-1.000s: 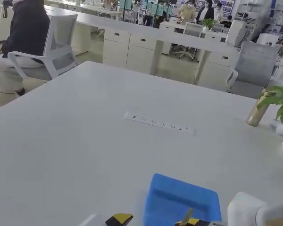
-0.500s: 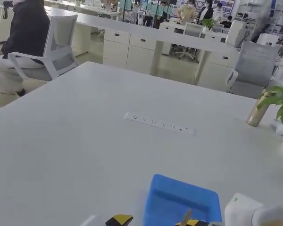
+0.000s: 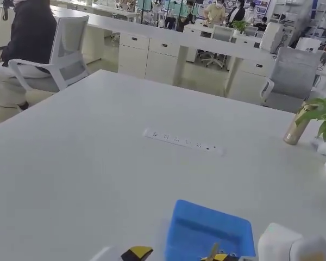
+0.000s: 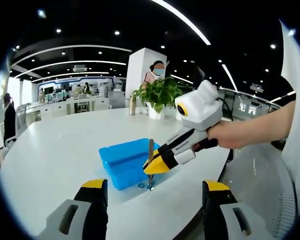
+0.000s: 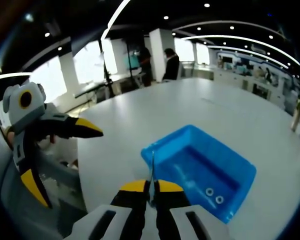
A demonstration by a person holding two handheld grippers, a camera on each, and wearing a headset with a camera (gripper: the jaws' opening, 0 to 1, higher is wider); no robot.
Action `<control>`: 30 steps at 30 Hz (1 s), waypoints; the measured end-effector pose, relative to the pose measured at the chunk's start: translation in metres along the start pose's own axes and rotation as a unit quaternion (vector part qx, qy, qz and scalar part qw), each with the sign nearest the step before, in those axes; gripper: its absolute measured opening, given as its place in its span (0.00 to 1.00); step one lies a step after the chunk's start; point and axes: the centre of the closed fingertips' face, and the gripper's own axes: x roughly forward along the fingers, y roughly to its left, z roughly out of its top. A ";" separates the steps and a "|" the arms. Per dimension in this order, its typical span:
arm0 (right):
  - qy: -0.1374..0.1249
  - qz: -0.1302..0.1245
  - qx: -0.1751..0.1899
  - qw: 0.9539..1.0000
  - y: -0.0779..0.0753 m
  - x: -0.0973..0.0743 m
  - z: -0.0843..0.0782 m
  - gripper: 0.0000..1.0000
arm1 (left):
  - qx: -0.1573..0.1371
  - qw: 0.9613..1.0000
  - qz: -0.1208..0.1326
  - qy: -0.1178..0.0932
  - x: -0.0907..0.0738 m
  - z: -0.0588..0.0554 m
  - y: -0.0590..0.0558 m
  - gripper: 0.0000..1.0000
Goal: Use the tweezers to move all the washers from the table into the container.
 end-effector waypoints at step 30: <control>-0.007 -0.005 0.022 1.000 0.005 -0.015 0.004 0.02 | 0.000 1.000 0.000 -0.001 -0.001 0.000 0.000 0.78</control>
